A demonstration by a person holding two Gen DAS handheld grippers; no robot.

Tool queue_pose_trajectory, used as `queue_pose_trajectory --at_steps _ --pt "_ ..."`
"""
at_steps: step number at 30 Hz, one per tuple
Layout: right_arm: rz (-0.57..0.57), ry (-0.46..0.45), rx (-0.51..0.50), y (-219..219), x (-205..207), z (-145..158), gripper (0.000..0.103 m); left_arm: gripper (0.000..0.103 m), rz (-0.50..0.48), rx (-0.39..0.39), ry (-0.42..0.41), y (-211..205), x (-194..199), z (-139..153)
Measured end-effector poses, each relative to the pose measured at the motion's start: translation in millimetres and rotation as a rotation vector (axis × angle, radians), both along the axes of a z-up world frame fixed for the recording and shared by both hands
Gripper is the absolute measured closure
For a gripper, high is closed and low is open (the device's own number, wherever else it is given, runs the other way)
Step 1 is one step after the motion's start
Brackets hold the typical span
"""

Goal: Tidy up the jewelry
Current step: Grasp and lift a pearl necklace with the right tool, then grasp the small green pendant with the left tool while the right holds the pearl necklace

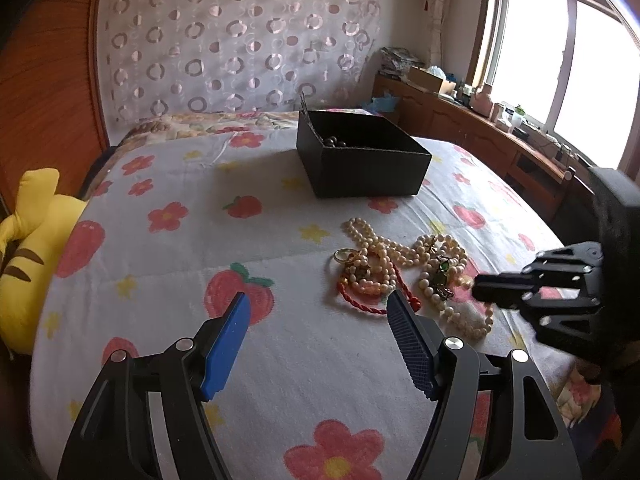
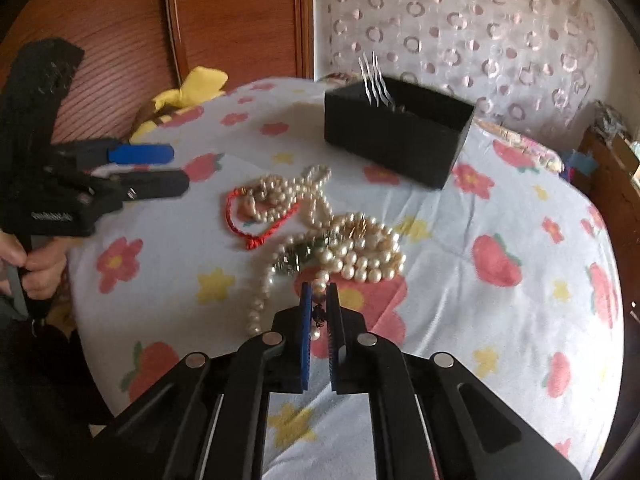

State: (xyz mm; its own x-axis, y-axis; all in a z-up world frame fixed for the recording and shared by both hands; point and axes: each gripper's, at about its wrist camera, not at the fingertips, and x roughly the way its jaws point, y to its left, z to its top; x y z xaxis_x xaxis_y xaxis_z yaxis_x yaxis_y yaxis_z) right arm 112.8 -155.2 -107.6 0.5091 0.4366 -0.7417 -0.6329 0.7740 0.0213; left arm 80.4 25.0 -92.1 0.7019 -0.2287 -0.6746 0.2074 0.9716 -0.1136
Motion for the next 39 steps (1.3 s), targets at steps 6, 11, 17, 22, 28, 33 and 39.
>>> queue_pose_trajectory --at_steps 6,11,17,22,28,33,39 --pt "-0.006 -0.091 0.063 -8 -9 47 0.095 0.035 0.000 -0.010 -0.001 1 -1 1" --pt "-0.010 -0.164 0.092 -15 -10 83 0.095 0.035 -0.011 -0.010 -0.003 -4 -2 2" --pt "-0.012 -0.237 0.129 -20 -13 117 0.095 0.035 -0.024 -0.017 0.002 -10 -4 1" --pt "-0.039 -0.302 0.153 -28 -14 142 0.095 0.035 -0.041 -0.022 0.009 -17 -3 0" --pt "-0.097 -0.380 0.176 -45 -14 167 0.095 0.035 -0.077 -0.023 0.009 -33 -1 3" --pt "-0.137 -0.419 0.181 -62 -15 180 0.095 0.035 -0.124 -0.014 0.004 -54 1 8" --pt "-0.174 -0.433 0.175 -83 -16 184 0.095 0.038 -0.192 0.006 0.025 -84 11 3"
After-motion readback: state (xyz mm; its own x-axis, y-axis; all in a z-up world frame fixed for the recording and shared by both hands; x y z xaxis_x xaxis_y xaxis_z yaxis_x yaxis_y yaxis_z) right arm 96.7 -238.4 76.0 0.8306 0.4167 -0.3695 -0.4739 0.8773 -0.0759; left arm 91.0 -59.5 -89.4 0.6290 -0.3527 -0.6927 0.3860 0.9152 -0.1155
